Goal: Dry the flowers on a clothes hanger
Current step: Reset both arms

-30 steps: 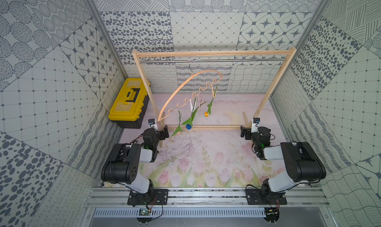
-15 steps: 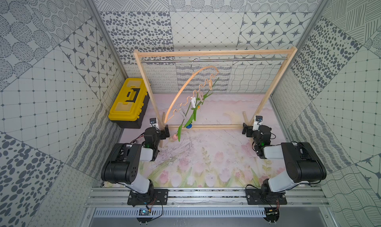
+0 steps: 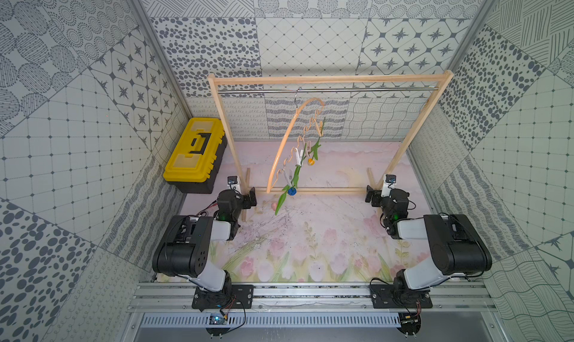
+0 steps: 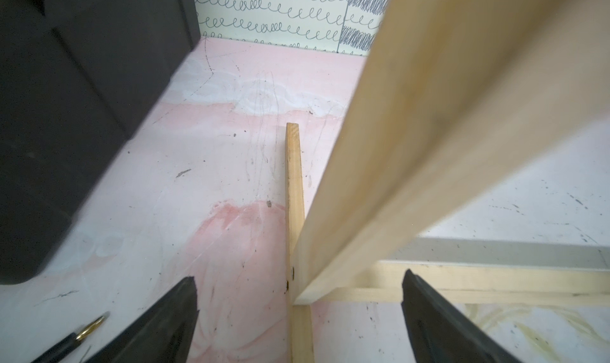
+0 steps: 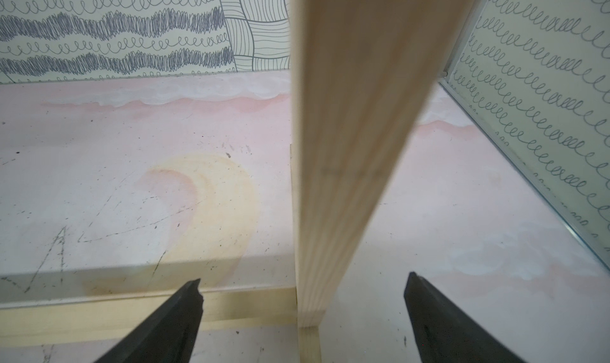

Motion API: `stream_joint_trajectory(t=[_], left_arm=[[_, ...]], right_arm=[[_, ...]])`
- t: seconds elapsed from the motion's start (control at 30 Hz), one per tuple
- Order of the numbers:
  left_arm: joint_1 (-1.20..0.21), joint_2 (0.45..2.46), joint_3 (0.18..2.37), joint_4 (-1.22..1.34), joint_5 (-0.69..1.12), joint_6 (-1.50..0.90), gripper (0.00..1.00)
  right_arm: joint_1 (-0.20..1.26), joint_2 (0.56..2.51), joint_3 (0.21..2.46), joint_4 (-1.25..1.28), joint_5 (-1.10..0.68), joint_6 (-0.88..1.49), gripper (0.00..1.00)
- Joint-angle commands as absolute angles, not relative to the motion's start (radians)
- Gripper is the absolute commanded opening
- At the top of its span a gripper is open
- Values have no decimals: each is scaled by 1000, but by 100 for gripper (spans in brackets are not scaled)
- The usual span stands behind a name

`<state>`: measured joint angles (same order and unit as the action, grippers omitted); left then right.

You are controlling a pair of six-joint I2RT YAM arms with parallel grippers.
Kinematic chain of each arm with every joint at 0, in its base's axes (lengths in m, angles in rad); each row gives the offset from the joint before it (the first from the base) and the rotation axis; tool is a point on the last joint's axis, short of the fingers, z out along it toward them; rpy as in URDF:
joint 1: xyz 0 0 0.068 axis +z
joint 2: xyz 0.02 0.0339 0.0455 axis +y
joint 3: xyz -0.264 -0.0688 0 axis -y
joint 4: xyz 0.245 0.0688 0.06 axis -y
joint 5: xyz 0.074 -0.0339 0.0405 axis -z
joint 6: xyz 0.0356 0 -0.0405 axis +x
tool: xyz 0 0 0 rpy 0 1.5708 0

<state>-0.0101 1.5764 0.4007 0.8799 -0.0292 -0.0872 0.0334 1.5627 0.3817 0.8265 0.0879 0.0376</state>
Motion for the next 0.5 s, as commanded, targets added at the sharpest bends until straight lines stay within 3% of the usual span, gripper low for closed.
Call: stream_joint_trajectory(t=[0.0, 0.47], left_arm=[[-14, 1582, 408, 869, 32, -37, 99], [-15, 1582, 409, 868, 32, -37, 99]], right_arm=[[38, 1550, 399, 853, 97, 48, 100], [37, 1553, 416, 830, 13, 19, 100]])
